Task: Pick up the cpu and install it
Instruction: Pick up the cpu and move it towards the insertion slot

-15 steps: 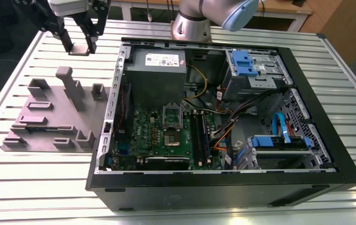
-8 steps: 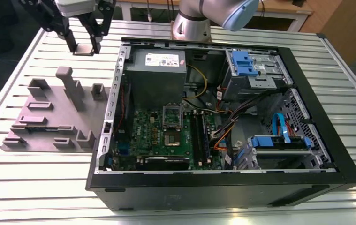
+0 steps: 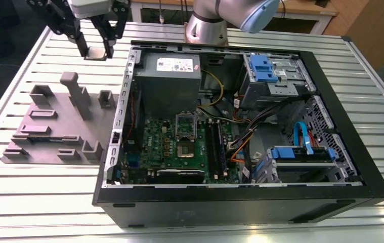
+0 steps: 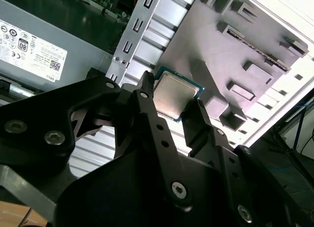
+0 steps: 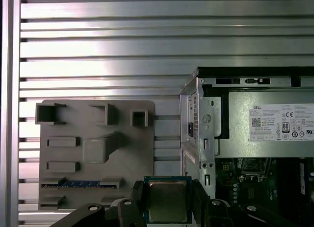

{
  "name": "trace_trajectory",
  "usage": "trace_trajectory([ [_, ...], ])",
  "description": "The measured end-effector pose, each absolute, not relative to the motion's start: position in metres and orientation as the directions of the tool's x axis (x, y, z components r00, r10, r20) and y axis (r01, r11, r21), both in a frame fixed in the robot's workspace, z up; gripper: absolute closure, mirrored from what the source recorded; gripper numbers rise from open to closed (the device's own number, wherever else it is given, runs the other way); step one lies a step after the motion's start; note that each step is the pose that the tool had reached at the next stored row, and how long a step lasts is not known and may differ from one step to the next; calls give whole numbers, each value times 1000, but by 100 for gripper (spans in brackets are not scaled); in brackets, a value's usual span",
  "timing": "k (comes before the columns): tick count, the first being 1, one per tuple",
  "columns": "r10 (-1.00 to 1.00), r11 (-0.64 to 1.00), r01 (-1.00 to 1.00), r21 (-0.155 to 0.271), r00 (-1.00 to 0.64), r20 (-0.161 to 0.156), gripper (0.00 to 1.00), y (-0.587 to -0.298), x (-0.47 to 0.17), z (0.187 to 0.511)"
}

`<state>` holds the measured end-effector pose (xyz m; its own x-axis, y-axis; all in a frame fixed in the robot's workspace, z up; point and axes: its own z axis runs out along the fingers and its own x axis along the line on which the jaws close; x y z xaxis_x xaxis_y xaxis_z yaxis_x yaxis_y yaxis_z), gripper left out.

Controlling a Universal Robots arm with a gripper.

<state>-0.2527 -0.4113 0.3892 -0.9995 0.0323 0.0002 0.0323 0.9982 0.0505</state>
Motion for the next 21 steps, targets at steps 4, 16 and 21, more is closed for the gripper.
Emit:
trace_trajectory([
  [4,32,998,32,50,-999,0,53,-411,-248,389],
  [16,32,998,32,50,-999,0,53,-415,-242,389],
  [21,32,998,32,50,-999,0,53,-415,-235,389],
])
